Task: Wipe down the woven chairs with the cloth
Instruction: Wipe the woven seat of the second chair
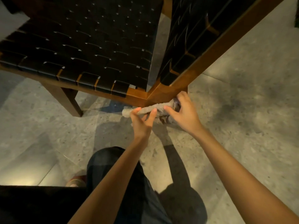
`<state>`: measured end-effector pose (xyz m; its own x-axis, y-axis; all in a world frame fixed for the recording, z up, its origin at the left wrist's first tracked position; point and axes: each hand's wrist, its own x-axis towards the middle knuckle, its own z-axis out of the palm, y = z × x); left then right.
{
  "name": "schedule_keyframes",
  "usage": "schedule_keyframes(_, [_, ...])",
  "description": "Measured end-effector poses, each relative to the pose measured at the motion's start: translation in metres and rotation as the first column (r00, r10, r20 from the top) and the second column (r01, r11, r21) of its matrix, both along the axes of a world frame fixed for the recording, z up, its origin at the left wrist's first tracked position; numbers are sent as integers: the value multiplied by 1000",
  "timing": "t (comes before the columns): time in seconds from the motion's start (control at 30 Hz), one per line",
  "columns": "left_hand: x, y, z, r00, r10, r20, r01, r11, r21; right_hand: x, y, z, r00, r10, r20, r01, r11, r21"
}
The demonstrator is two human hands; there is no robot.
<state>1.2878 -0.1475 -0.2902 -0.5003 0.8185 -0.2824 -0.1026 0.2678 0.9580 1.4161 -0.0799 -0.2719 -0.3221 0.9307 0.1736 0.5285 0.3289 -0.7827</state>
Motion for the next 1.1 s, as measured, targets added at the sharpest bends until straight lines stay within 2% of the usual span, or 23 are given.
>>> schedule_keyframes(0.13, [10,11,-11,931,194,310,-197,980,-23,-6,1,-15,997,64,-51,-58,993,105])
schedule_keyframes(0.17, [13,13,-15,935,186,301,-193,981,-5,-7,1,-20,996,78,-46,-74,993,91])
schedule_keyframes(0.23, [20,14,-25,977,121,174,-132,990,55,-7,1,-31,994,105,15,-106,990,89])
schedule_keyframes(0.3, [29,15,-34,983,93,155,-106,991,79,-4,0,-43,992,91,83,-101,987,124])
schedule_keyframes(0.4, [42,20,-50,985,32,170,-33,999,4,10,-1,-66,992,60,111,-67,995,67])
schedule_keyframes(0.53, [61,27,-73,988,-127,84,139,979,-152,41,-1,-99,986,21,164,-3,994,-110])
schedule_keyframes(0.67, [74,32,-99,956,-270,116,288,939,-189,58,-3,-123,983,17,183,3,994,-108])
schedule_keyframes(0.8, [88,41,-122,923,-335,189,374,896,-238,79,-6,-147,971,-44,233,104,963,-250])
schedule_keyframes(0.9, [102,50,-138,910,-381,167,415,847,-332,93,1,-159,959,-18,282,117,933,-340])
schedule_keyframes(1.0, [108,55,-142,900,-368,234,431,834,-345,99,6,-164,957,-39,288,168,884,-437])
schedule_keyframes(1.1, [102,52,-138,910,-312,273,395,854,-338,95,1,-156,956,-74,284,185,904,-386])
